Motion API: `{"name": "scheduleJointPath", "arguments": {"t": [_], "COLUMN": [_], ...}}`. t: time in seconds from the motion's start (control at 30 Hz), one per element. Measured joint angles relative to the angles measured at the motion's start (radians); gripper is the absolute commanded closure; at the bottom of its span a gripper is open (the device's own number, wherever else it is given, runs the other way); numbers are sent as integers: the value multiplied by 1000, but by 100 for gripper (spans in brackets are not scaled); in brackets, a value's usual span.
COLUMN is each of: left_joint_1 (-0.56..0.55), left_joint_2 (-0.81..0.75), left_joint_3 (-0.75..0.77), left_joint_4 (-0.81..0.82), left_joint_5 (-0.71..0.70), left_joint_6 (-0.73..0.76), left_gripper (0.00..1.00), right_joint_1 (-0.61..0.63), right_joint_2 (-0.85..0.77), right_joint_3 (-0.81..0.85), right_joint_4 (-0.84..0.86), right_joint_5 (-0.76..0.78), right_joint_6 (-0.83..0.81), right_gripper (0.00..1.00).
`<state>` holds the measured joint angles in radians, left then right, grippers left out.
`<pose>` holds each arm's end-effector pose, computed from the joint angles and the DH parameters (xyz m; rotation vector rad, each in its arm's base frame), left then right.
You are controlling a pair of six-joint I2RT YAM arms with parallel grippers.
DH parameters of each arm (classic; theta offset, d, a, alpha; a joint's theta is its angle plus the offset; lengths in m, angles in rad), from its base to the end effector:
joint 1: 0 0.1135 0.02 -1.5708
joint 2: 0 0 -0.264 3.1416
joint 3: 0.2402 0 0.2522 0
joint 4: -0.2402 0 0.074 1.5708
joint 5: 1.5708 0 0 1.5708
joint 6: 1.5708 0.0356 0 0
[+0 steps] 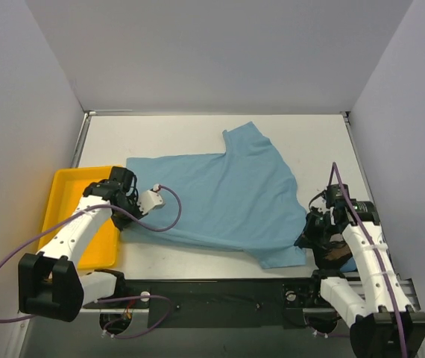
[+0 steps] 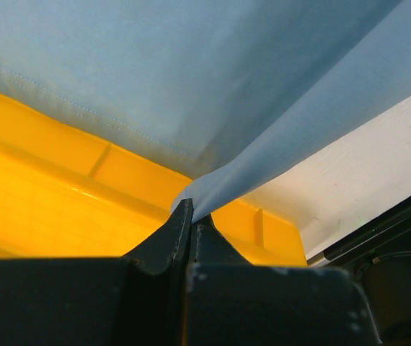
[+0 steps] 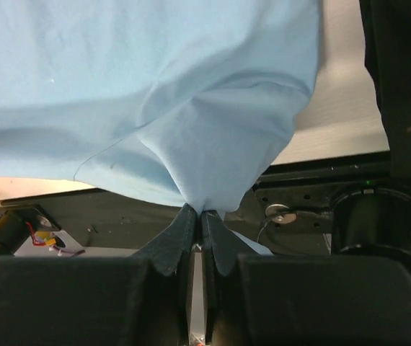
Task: Fold and stack the t-shirts
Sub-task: Flatten out the tshirt, then fold the flattened tshirt in 1/3 of the way
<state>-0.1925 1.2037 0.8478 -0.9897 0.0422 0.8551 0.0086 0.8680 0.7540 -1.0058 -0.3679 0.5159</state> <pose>0.1962 -0.0398 0.2240 1.4638 2.5203 0.0490 0.1462 0.0141 0.2502 0.5720 2.6704 0.6526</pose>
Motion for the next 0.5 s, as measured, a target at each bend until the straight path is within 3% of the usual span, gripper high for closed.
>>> {"name": "scheduleJointPath", "arguments": {"t": [0.2,0.33,0.5], "left_joint_1": [1,5,6], "left_joint_2": [93,165,214], "left_joint_3": [23,34,36], "left_joint_4": [60,116,158], "left_joint_5": [-11,-34,-71], "left_joint_6": [-51,-89,-133], "left_gripper": [100,100,100], "right_joint_1": [7,21,32], "right_joint_2": [284,526,750], "right_joint_3": [78,192,348], "right_joint_4": [165,312,375], "right_joint_5": [-1,-6,-6], "right_joint_6": [-57,-126,-196], "right_gripper": [100,100,100]}}
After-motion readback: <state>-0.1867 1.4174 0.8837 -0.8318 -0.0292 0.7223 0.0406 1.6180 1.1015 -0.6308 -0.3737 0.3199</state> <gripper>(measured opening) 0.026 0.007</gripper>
